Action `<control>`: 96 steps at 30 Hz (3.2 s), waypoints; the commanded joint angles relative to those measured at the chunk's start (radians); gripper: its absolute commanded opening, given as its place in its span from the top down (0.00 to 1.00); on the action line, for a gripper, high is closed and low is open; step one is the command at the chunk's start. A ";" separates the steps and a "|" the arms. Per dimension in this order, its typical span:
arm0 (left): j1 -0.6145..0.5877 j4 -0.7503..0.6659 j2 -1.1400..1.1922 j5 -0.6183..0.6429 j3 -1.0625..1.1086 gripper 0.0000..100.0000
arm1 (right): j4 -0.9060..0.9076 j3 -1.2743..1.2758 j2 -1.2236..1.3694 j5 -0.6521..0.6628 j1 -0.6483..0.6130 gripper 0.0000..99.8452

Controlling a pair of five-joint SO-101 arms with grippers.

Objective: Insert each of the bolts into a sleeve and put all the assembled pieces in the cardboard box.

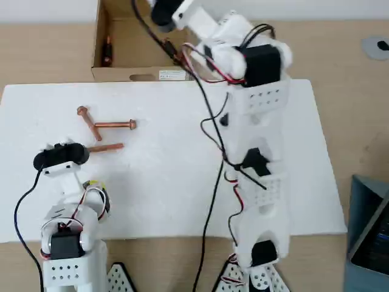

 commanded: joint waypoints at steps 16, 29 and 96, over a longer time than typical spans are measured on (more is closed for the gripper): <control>-0.011 -0.005 -0.005 0.006 -0.006 1.00 | 0.014 1.106 -0.651 -0.149 0.136 0.87; -0.011 -0.005 -0.005 0.006 -0.006 1.00 | -0.212 1.501 -0.639 -0.149 0.177 0.87; -0.009 -0.005 -0.005 0.003 -0.006 1.00 | 0.005 0.728 -0.137 -0.178 0.226 0.99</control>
